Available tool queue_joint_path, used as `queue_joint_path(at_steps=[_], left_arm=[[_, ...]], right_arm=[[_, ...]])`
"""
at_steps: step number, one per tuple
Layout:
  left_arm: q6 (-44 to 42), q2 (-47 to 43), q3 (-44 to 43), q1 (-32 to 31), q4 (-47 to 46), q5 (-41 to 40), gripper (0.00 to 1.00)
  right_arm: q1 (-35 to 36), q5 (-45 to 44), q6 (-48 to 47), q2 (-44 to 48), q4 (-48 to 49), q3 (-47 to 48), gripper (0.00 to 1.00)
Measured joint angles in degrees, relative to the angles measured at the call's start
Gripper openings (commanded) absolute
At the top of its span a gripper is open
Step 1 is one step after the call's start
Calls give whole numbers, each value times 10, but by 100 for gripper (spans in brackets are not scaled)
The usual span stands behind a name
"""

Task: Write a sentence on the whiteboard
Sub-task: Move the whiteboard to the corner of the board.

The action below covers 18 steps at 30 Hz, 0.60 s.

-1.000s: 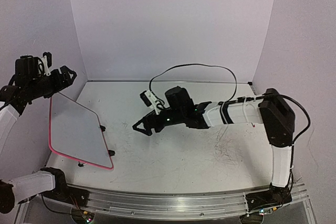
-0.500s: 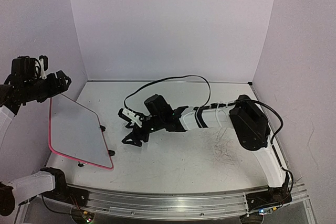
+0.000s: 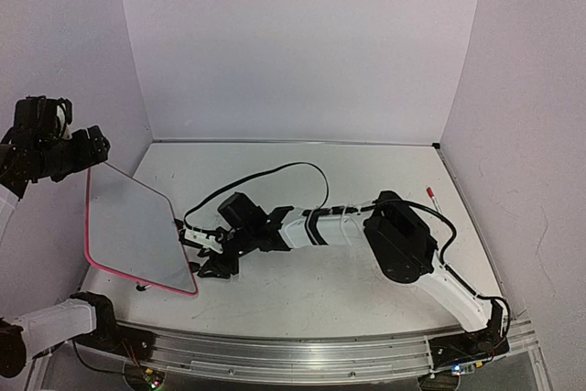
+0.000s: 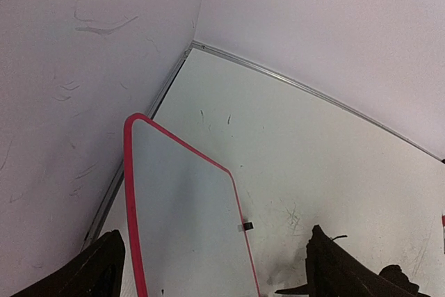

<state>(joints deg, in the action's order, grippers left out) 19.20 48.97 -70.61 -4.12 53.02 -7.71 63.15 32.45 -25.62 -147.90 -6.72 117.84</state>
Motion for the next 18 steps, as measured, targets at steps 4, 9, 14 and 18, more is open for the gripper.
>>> queue_joint_path(at_steps=[4, 9, 14, 18], left_arm=[[0, -4, -3, 0, 12, -5, 90], [1, -6, -3, 0, 14, -5, 90], [1, -7, -6, 0, 15, -4, 89], [2, -11, -6, 0, 15, -4, 90]], right_arm=[[5, 0, -7, -17, -13, 22, 51], [5, 1, -13, -35, -25, 49, 46], [5, 1, -16, -47, -34, 73, 38], [7, 1, -18, -51, -38, 81, 37]])
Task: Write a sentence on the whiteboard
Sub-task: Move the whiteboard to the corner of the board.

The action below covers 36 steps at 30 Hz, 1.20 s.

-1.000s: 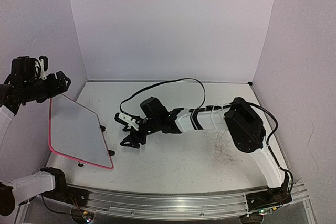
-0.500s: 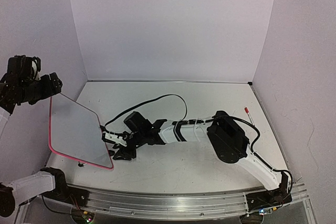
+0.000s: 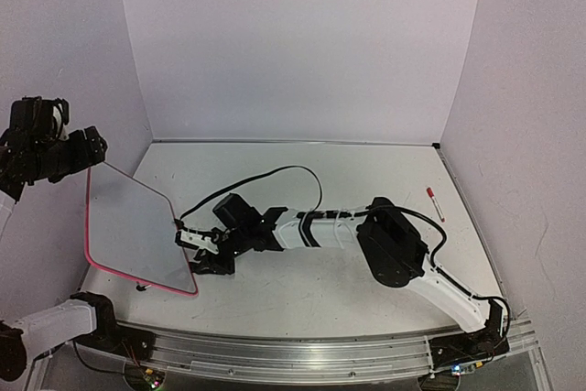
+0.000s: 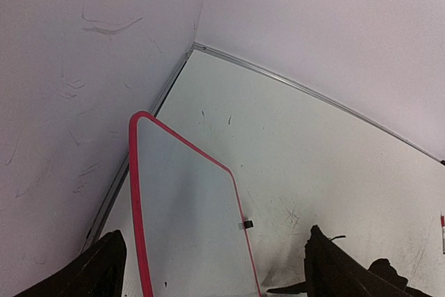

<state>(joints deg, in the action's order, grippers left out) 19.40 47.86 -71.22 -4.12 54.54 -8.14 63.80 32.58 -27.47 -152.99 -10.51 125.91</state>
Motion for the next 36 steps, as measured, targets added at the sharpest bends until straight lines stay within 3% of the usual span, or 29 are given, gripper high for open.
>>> queue_joint_path(at_steps=[6, 16, 22, 36], left_arm=[[1, -3, 0, 0, 0, 0, 89], [1, -3, 0, 0, 0, 7, 90], [1, -7, 0, 0, 0, 9, 90], [0, -22, 0, 0, -5, 43, 92]], right_arm=[[5, 1, -2, 0, -4, 1, 28], [12, 6, 1, 0, -15, 6, 0], [13, -6, 5, 2, 2, -12, 0], [24, -149, 120, 183, 257, -393, 0]])
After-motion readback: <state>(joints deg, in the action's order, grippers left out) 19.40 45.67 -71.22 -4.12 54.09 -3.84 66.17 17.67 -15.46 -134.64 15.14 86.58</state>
